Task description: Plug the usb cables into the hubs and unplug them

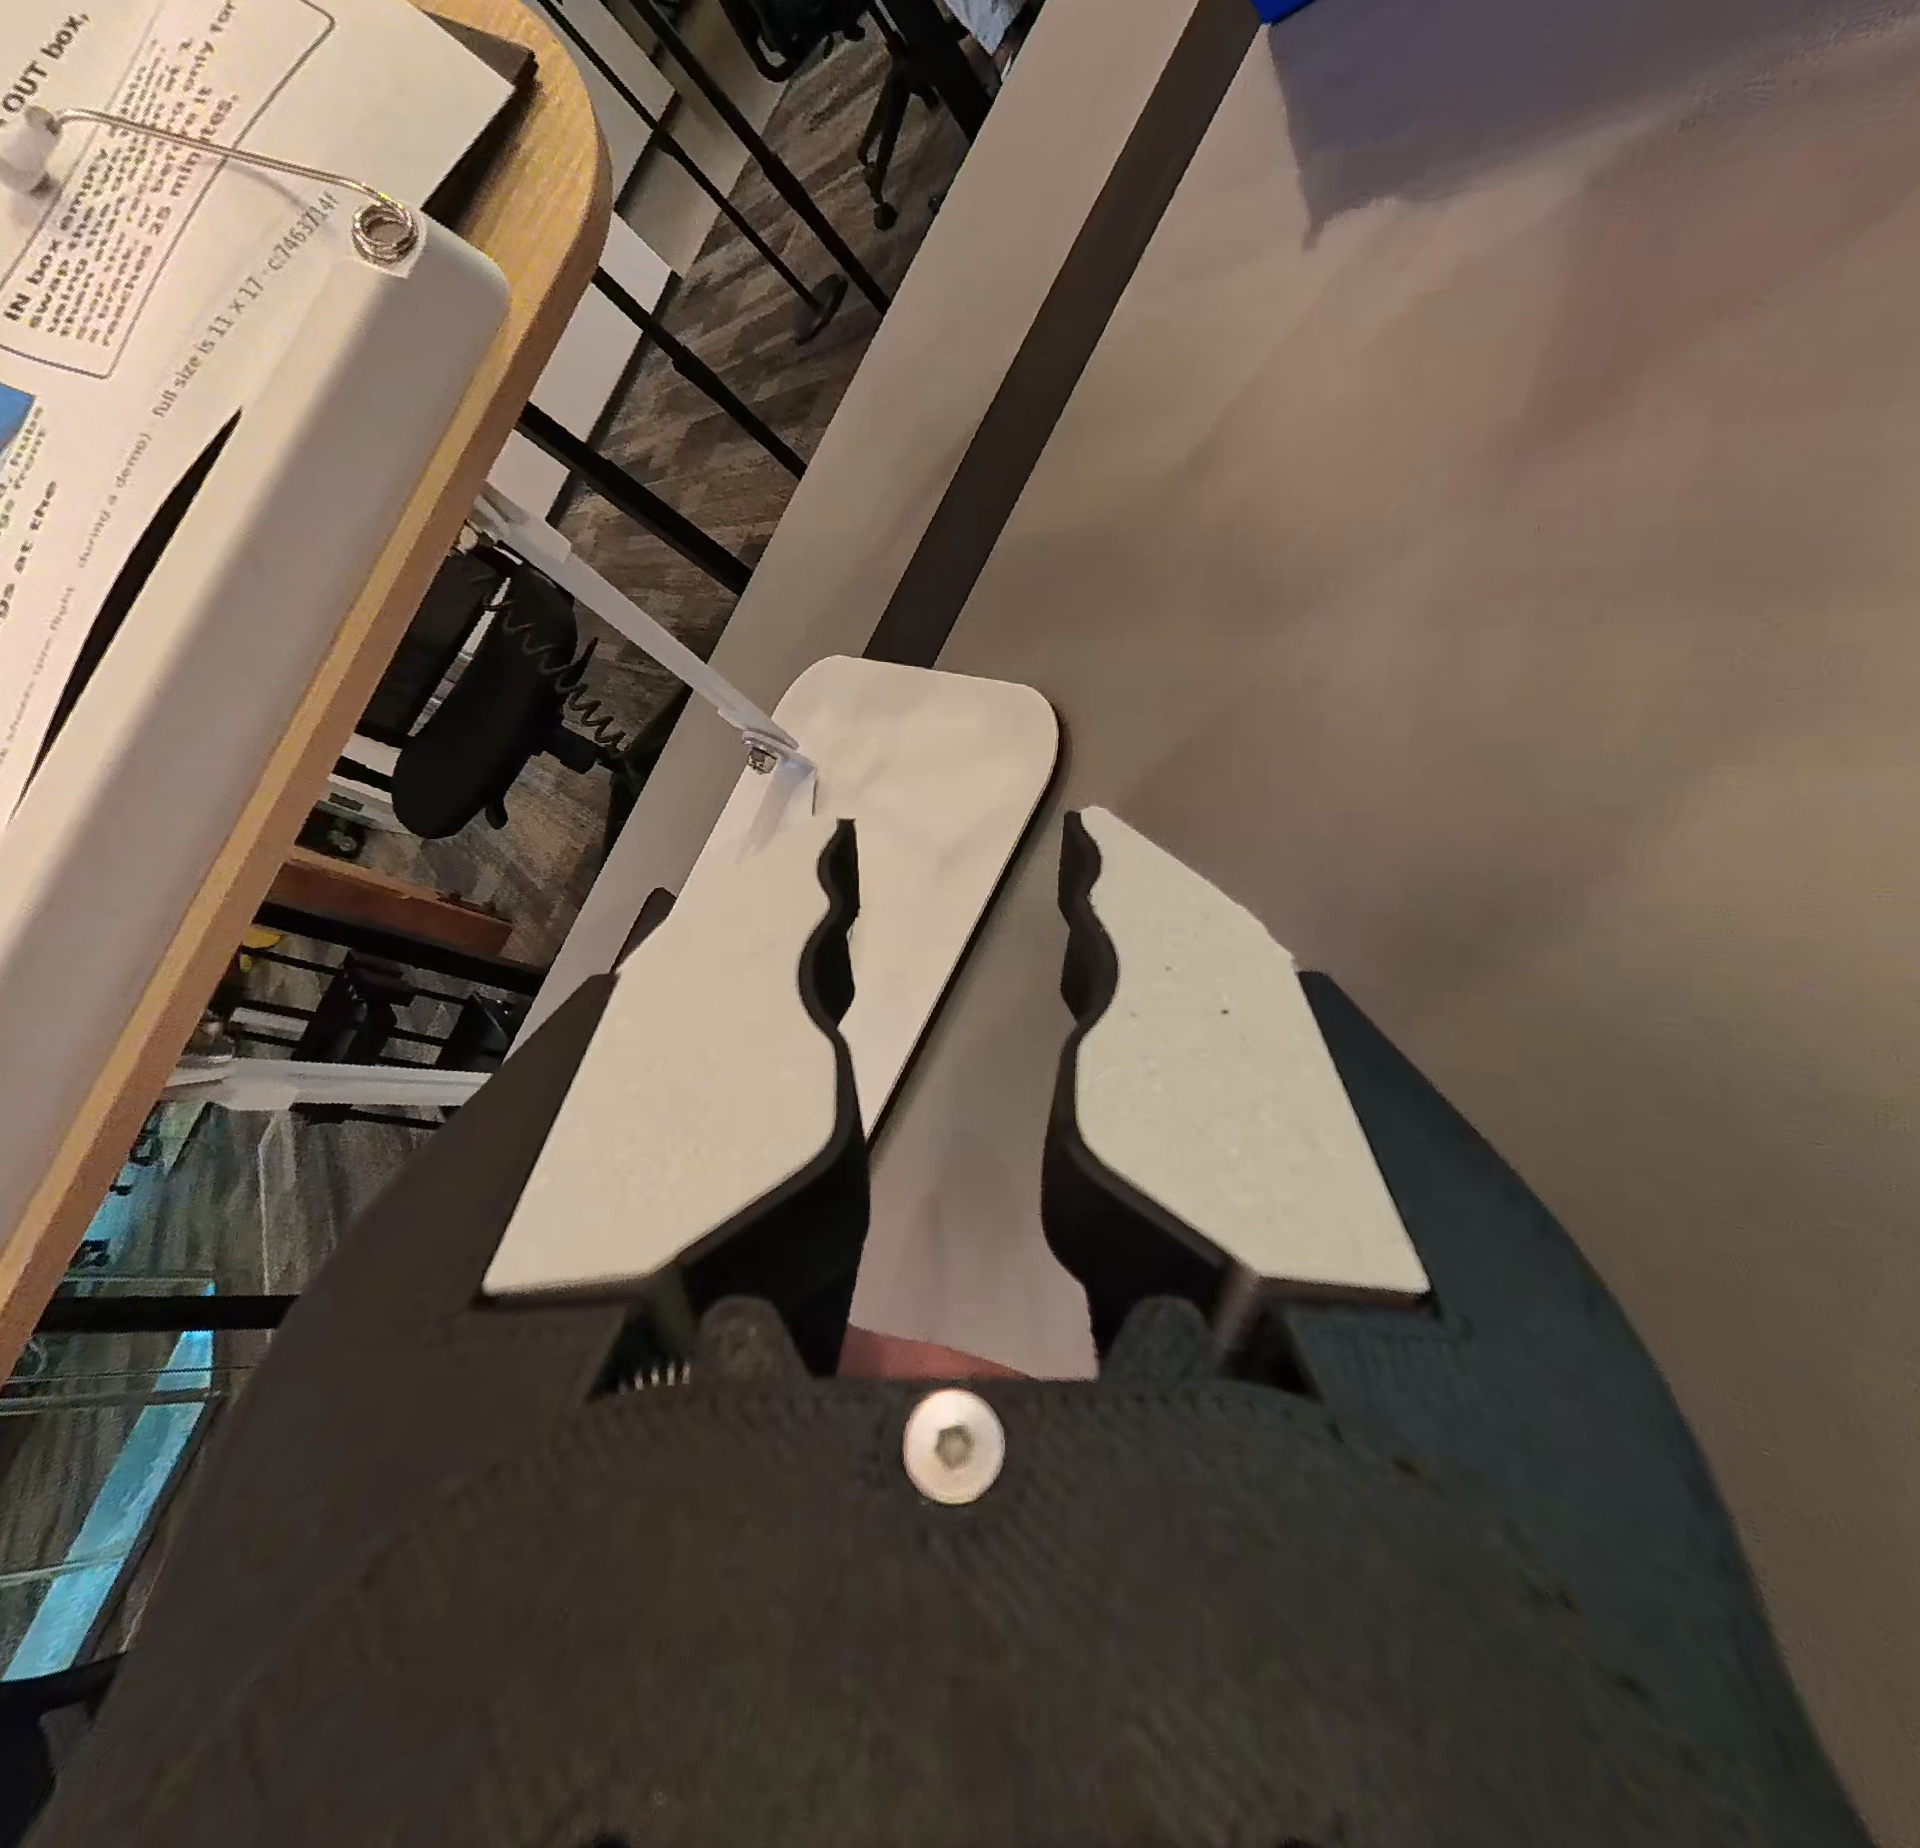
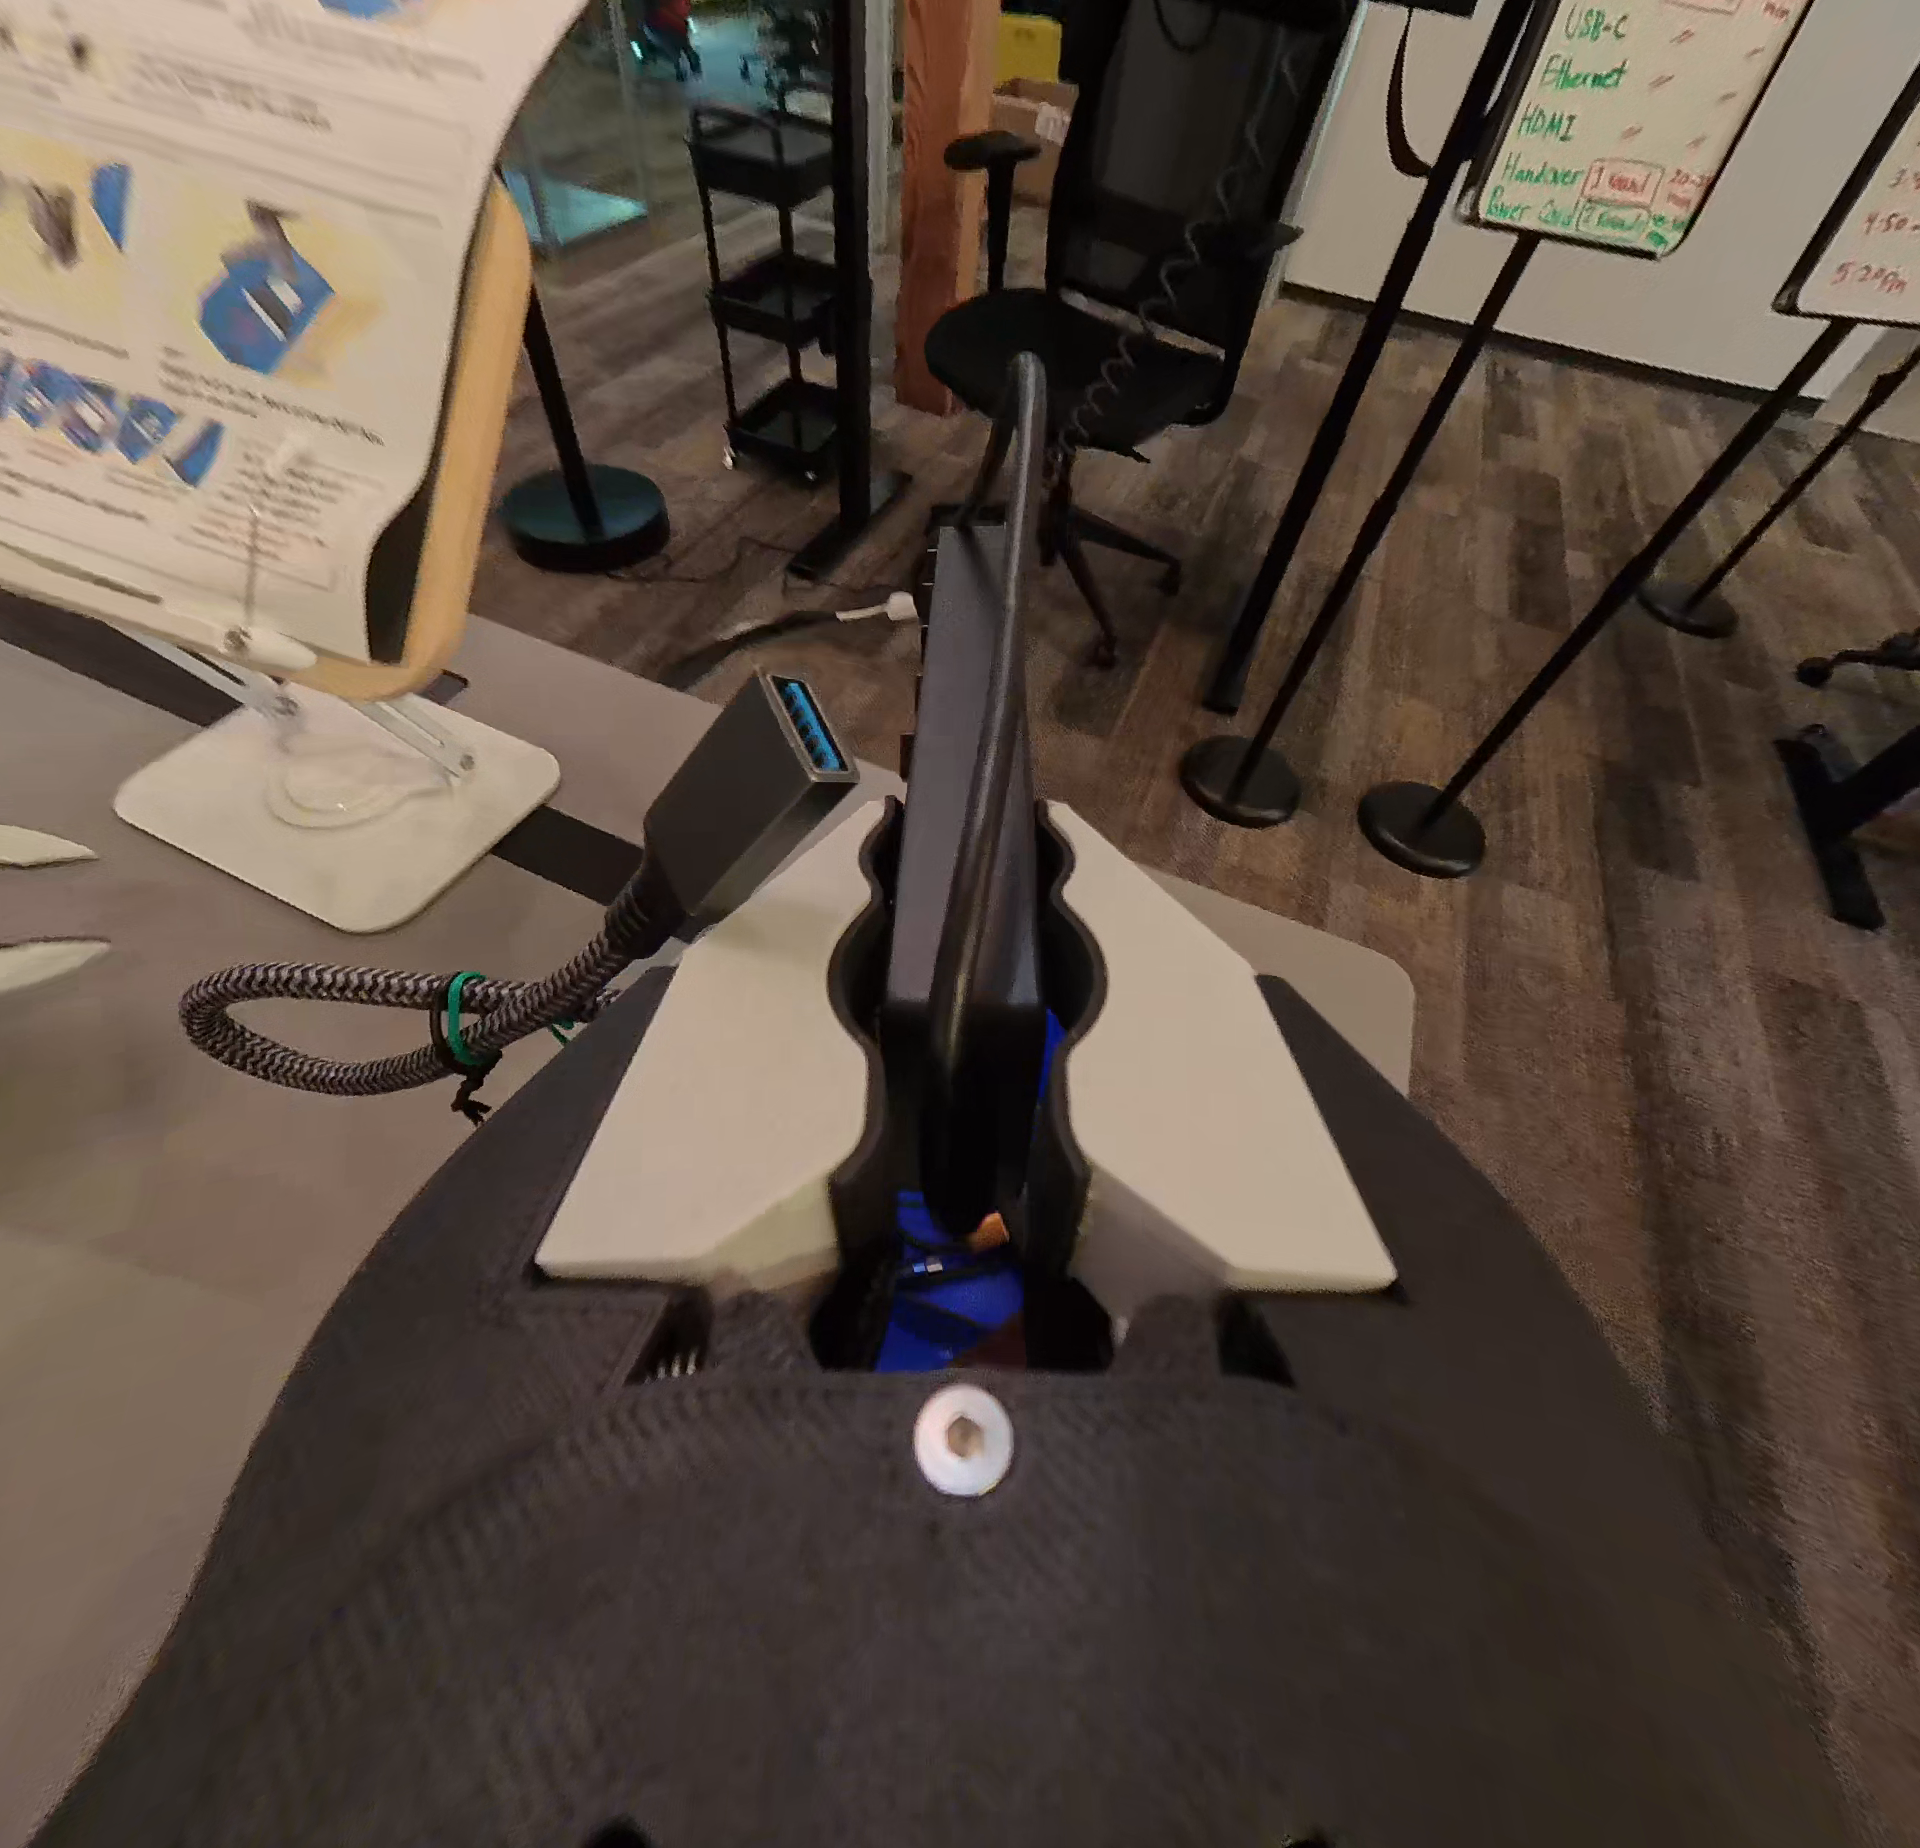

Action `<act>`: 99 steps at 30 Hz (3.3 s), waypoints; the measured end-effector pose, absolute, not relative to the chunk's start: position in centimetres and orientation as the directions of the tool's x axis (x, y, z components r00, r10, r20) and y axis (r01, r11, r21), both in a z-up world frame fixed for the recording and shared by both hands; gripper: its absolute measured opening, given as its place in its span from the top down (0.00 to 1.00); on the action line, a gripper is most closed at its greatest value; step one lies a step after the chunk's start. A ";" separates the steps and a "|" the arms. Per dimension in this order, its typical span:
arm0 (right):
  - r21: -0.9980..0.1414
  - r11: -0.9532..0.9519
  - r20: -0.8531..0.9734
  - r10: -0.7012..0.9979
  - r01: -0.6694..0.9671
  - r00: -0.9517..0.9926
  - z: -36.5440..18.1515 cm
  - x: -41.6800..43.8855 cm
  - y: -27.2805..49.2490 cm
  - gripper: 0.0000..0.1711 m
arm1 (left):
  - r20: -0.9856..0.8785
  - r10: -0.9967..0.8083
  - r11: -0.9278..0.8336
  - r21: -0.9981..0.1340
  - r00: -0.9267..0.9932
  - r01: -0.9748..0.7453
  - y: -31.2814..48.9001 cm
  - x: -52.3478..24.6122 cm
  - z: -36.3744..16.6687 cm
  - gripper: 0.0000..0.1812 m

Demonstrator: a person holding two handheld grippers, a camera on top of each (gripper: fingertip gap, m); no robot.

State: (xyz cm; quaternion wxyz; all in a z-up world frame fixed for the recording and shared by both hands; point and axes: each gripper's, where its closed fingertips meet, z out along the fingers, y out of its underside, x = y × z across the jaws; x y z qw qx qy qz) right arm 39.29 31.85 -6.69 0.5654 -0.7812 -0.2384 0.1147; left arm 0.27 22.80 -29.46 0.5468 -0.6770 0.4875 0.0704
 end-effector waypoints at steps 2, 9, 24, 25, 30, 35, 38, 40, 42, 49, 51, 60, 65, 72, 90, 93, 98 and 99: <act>-0.956 -0.214 0.066 0.511 0.202 0.857 -4.9 39.3 32.0 0.87 | -0.628 -0.585 0.069 -0.669 0.513 -0.740 22.9 0.3 -29.7 0.80; -0.987 -0.090 0.069 0.509 0.133 0.858 3.4 39.7 32.7 0.88 | -0.615 -0.596 0.048 -0.669 0.516 -0.742 23.2 0.0 -30.6 0.79; -0.942 -0.246 0.115 0.406 0.229 0.907 -8.3 42.6 34.6 0.87 | -0.605 -0.605 -0.008 -0.645 0.517 -0.764 23.5 -0.4 -32.2 0.78; -0.939 -0.253 0.113 0.414 0.233 0.903 -9.1 42.3 34.6 0.87 | -0.607 -0.605 -0.010 -0.641 0.515 -0.767 23.6 -0.4 -32.2 0.77; -0.920 -0.291 0.097 0.479 0.262 0.873 -11.8 39.9 34.4 0.87 | -0.610 -0.607 -0.009 -0.636 0.510 -0.771 23.5 -0.3 -32.4 0.77; -0.904 -0.336 0.060 0.516 0.266 0.854 -13.5 39.1 34.3 0.87 | -0.610 -0.608 -0.009 -0.635 0.508 -0.773 23.5 -0.4 -32.5 0.77; -0.879 -0.384 0.030 0.549 0.283 0.836 -14.7 39.6 34.1 0.87 | -0.610 -0.610 -0.005 -0.635 0.506 -0.772 23.5 -0.3 -32.4 0.77; -0.851 -0.425 -0.001 0.589 0.309 0.808 -15.8 39.8 33.6 0.87 | -0.612 -0.610 -0.002 -0.634 0.504 -0.773 23.4 -0.2 -32.4 0.77; -0.820 -0.457 -0.021 0.623 0.343 0.782 -16.8 40.3 33.1 0.87 | -0.611 -0.615 0.000 -0.632 0.499 -0.775 23.3 -0.1 -32.5 0.77; -0.666 -0.564 -0.113 0.723 0.488 0.682 -21.3 41.9 31.7 0.87 | -0.615 -0.626 0.013 -0.622 0.479 -0.783 22.9 0.5 -32.9 0.77; -0.616 -0.583 -0.159 0.751 0.530 0.641 -22.4 41.8 31.3 0.87 | -0.613 -0.631 0.014 -0.622 0.476 -0.783 22.9 0.7 -32.9 0.77; -0.320 -0.757 -0.418 0.652 0.569 0.633 -27.7 42.0 32.3 0.84 | -0.607 -0.649 0.014 -0.611 0.458 -0.791 22.5 1.0 -33.5 0.76; -0.230 -0.770 -0.360 0.635 0.595 0.683 -29.4 43.2 33.6 0.69 | -0.595 -0.661 0.008 -0.614 0.457 -0.789 22.5 1.2 -33.9 0.75; -0.190 -0.759 -0.121 0.648 0.623 0.752 -27.9 46.2 35.8 0.63 | -0.595 -0.668 0.008 -0.607 0.448 -0.795 22.4 1.4 -34.3 0.75; -0.616 -0.394 0.493 0.483 0.683 0.723 -13.1 40.4 22.4 0.60 | -0.552 -0.631 0.026 -0.717 0.545 -0.697 21.6 1.4 -26.4 0.65; -0.635 -0.305 0.521 0.510 0.710 0.685 -13.9 35.7 18.0 0.61 | -0.570 -0.604 0.031 -0.714 0.556 -0.699 20.4 -0.4 -23.9 0.64; -0.681 -0.193 0.501 0.581 0.707 0.641 -16.6 29.0 12.6 0.60 | -0.548 -0.508 -0.044 -0.753 0.664 -0.656 17.3 -7.7 -21.0 0.63; -0.695 -0.189 0.485 0.588 0.693 0.647 -17.2 28.3 11.8 0.60 | -0.539 -0.488 -0.066 -0.762 0.687 -0.645 16.5 -9.5 -20.9 0.63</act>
